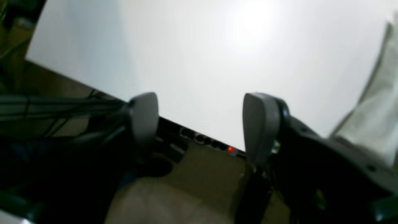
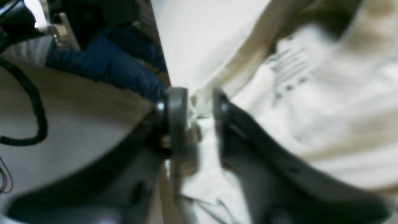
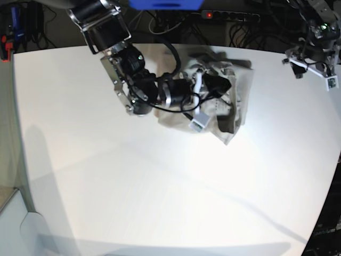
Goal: Layout the t-shirt on the table in an organized manner, then fold the t-shirt properly
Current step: 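Press the folded end down onto the bundle with the right gripper, then grasp the bundle's edge with the left gripper and pull it flat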
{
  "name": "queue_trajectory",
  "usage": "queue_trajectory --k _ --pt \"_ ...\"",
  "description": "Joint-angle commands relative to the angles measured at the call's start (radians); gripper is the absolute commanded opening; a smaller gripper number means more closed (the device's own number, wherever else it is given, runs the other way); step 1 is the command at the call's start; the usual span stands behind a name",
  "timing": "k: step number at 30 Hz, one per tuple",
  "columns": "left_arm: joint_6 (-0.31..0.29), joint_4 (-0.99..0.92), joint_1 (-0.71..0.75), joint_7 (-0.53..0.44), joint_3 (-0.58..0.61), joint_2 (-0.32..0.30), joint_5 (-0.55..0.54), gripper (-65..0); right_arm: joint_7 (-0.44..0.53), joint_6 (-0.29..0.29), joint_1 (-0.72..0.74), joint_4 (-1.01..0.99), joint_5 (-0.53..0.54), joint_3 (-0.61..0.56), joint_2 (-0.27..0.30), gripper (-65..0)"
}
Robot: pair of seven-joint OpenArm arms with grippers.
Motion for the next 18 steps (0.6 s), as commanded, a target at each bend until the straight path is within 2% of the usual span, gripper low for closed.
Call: queue_trajectory --k 1,4,7,12,18 --pt "-0.015 0.015 0.003 -0.016 -0.005 -0.010 -0.004 -23.2 0.028 0.013 0.023 0.012 0.030 0.001 -0.015 -40.2" --pt "-0.016 0.015 0.006 -0.016 -0.006 -0.015 -0.004 -23.2 0.034 0.013 0.021 0.010 0.030 0.003 -0.015 -34.4" --pt "-0.016 0.020 0.024 -0.016 -0.006 -0.015 -0.012 -23.2 0.034 0.013 0.021 0.013 0.030 0.003 -0.005 -34.4" --pt "-0.024 0.020 0.024 -0.016 0.004 -0.006 -0.016 -23.2 0.034 0.013 0.032 0.022 0.033 0.012 0.044 -34.4" --pt "-0.159 0.021 0.018 -0.014 0.003 0.023 -0.142 -23.1 0.034 0.013 0.025 0.177 0.036 0.015 0.172 -34.1"
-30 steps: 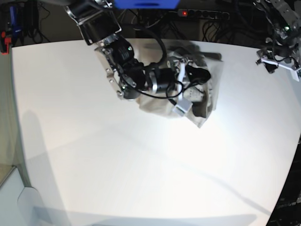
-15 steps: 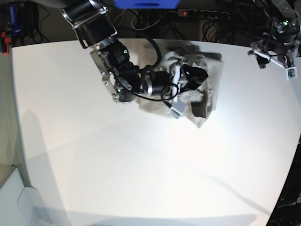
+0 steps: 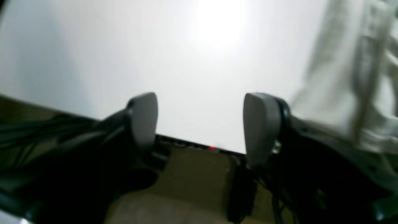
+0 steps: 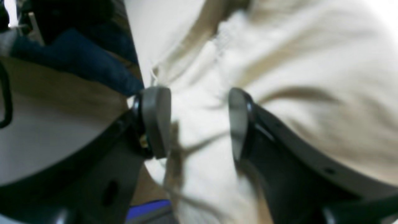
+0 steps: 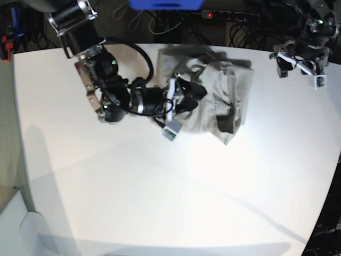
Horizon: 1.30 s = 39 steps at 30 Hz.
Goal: Layout the t-shirt on the table in an organized manner, then fold the t-shirt properly
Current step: 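Grasp the bundle's edge with the left gripper and pull it flat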
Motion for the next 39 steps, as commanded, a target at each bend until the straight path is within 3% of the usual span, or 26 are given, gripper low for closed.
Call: queue_trajectory --k 1,9,12,18,21,29,39 --pt "-0.013 0.021 0.000 -0.018 -0.002 -0.010 -0.043 -23.1 0.020 0.013 0.017 0.053 0.038 0.009 0.007 -34.1" --pt "-0.015 0.026 0.000 0.099 0.070 -0.021 -0.307 -23.0 0.016 0.013 -0.061 0.142 0.038 0.155 0.078 -34.0" --pt "-0.013 0.026 -0.002 0.100 0.107 -0.019 -0.345 -23.0 0.016 0.013 -0.081 0.143 0.038 0.181 0.091 -34.0" --pt "-0.012 0.016 0.000 0.087 0.197 -0.016 -0.344 -23.2 0.016 0.013 -0.087 0.143 0.038 0.187 0.108 -34.0" --pt "-0.012 0.015 -0.002 0.085 0.210 0.021 -0.341 -23.3 0.016 0.013 -0.087 0.139 0.038 0.187 0.110 -34.0" --pt "-0.012 0.015 -0.017 0.067 0.214 0.105 -0.190 -23.4 0.016 0.013 -0.087 0.136 0.038 0.193 0.110 -34.0" --pt "-0.015 -0.088 -0.049 0.068 0.216 0.108 -0.170 -23.5 0.016 0.013 -0.084 0.136 0.038 0.193 0.108 -34.0"
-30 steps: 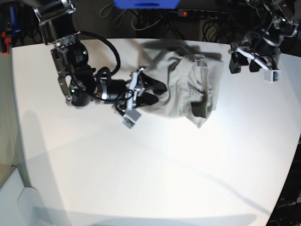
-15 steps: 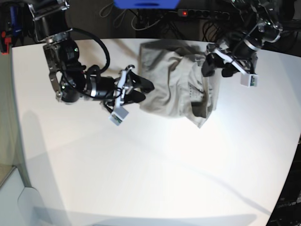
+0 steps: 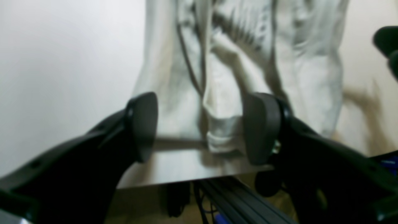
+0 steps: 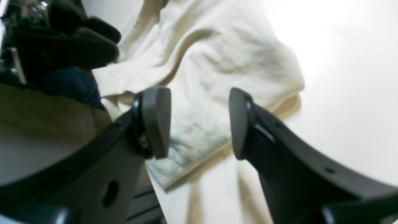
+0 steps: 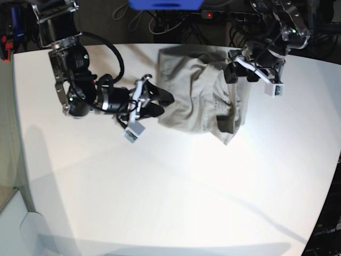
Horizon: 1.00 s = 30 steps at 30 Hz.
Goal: Layout the t-shirt on the table in an organized manner, then fold the t-shirt properly
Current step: 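Grasp the bundle's edge with the left gripper and pull it flat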
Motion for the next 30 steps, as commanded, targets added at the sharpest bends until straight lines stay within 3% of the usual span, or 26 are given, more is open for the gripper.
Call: queue_trajectory --k 1,7,9,13,18,25,30 --pt "-0.005 0.013 -0.006 -0.015 0.000 -0.004 -0.018 -23.5 0.023 0.013 0.019 0.015 0.029 0.005 0.003 -34.0" --pt "-0.005 0.011 -0.007 -0.016 0.037 -0.004 -0.015 -23.8 0.023 0.013 0.019 0.015 0.029 0.005 0.003 -34.0" --pt "-0.005 0.011 -0.007 -0.018 0.065 -0.004 -0.013 -28.1 0.023 0.013 0.019 0.015 0.029 0.005 0.002 -34.0" --pt "-0.002 -0.027 -0.009 -0.018 0.091 -0.004 -0.017 -44.7 0.023 0.013 0.020 0.015 0.029 0.005 0.002 -34.0" --pt "-0.002 -0.049 -0.023 -0.018 0.088 -0.004 -0.013 -45.0 0.023 0.013 0.022 0.015 0.029 0.005 0.005 -34.0" --pt "0.000 0.017 -0.020 -0.004 0.062 -0.004 -0.012 -64.7 0.023 0.013 0.026 0.015 0.029 0.005 0.005 -34.0" --pt "0.000 0.093 -0.024 0.027 -0.023 -0.011 -0.010 -64.7 0.023 0.013 0.026 0.015 0.029 0.006 0.005 -34.0"
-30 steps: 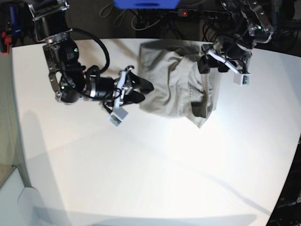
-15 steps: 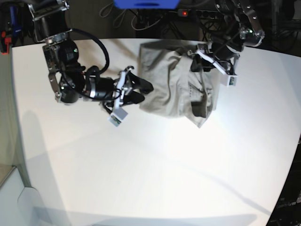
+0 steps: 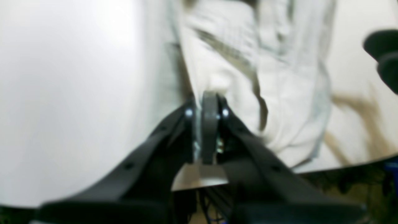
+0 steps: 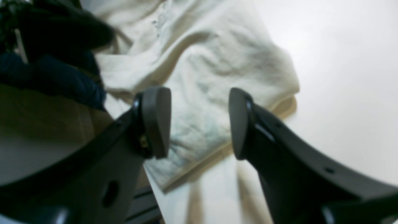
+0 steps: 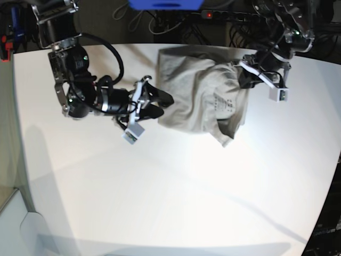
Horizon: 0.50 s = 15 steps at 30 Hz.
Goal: Layout the t-shirt on the table in an organized manner, then fold the t-shirt properly
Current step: 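Grasp the bundle's edge with the left gripper and pull it flat, then release the left gripper and regrasp the bundle's printed edge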
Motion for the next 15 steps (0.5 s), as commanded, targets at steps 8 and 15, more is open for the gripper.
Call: queue_trajectory --k 8,15 --pt "-0.001 0.028 -0.029 0.042 -0.110 -0.057 -0.025 -64.7 0.023 0.013 0.018 0.015 0.029 0.034 0.001 -34.0" --pt "-0.004 0.014 -0.054 0.036 -0.143 -0.069 -0.017 -64.7 0.023 0.013 0.018 0.015 0.029 0.031 -0.002 -34.0"
